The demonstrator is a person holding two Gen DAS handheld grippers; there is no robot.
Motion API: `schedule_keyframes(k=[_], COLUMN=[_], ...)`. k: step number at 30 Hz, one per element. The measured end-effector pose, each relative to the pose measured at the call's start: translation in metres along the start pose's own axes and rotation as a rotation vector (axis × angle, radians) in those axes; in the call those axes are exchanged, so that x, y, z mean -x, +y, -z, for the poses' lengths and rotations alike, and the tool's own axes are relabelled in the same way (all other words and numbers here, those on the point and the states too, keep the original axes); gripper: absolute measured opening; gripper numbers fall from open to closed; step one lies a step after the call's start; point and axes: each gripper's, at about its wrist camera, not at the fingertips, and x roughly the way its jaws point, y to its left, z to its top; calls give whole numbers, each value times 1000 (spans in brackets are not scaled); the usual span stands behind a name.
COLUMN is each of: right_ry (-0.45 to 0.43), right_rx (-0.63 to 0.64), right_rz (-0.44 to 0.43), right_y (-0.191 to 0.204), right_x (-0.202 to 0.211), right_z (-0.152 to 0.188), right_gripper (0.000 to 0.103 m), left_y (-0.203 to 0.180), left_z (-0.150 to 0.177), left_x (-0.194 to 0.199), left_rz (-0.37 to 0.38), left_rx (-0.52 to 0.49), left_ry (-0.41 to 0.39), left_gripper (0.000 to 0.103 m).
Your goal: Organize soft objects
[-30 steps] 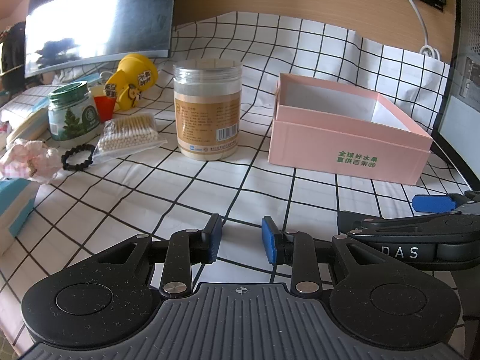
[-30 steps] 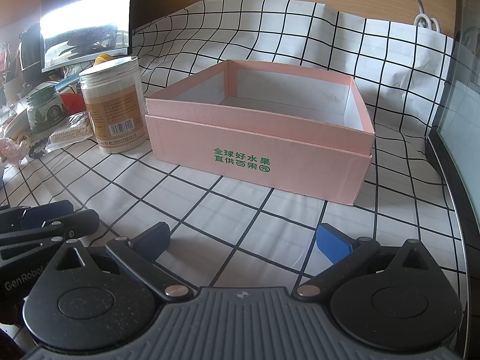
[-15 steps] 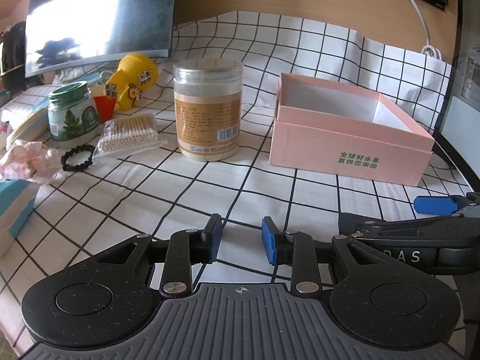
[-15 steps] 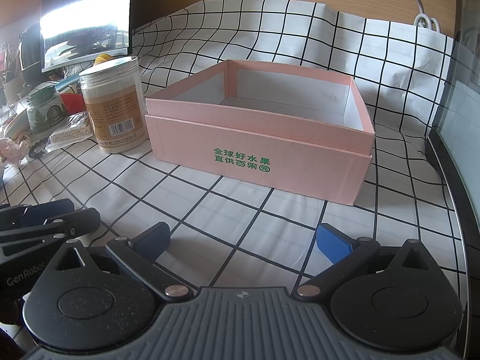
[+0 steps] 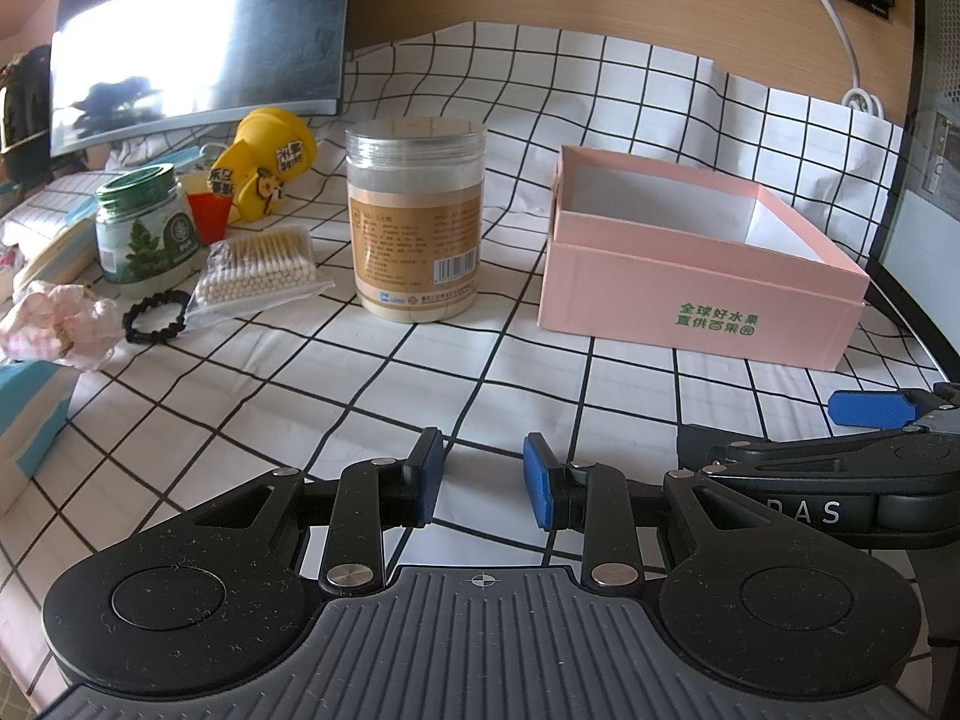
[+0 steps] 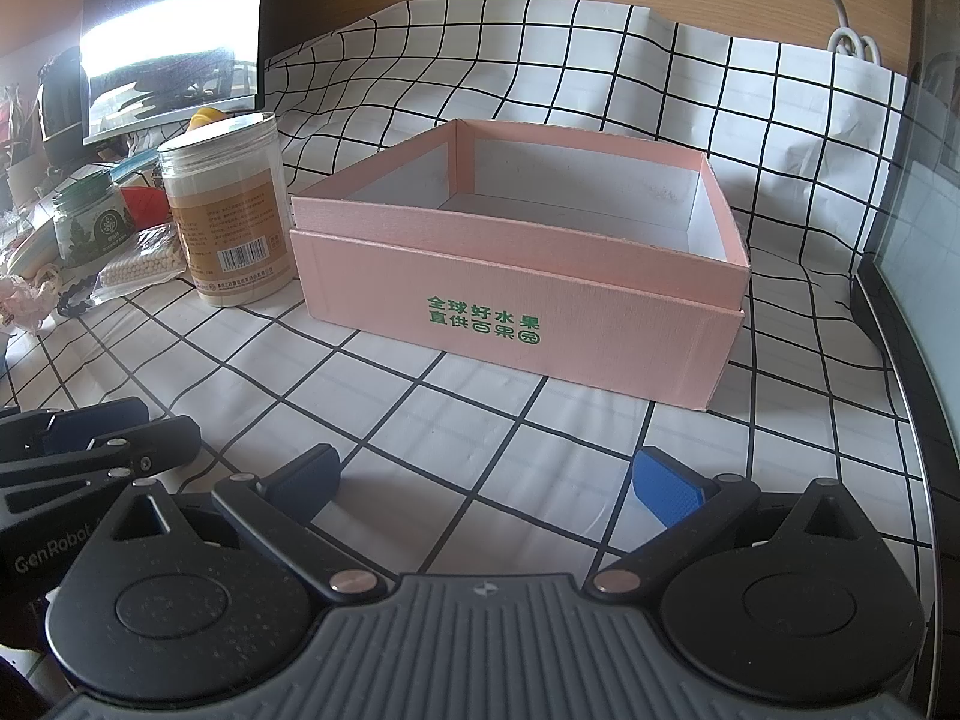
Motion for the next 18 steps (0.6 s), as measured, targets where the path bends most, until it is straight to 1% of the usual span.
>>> schedule_keyframes(k=[18], right_ry=[0], right_rx=[0], right_rz=[0], right_y=[0], right_x=[0], right_z=[0], right_gripper=[103], left_y=[0], left_z=[0], left_x=[0], left_rz=[1], left_rx=[-1], left_ry=[0], left_gripper=[32])
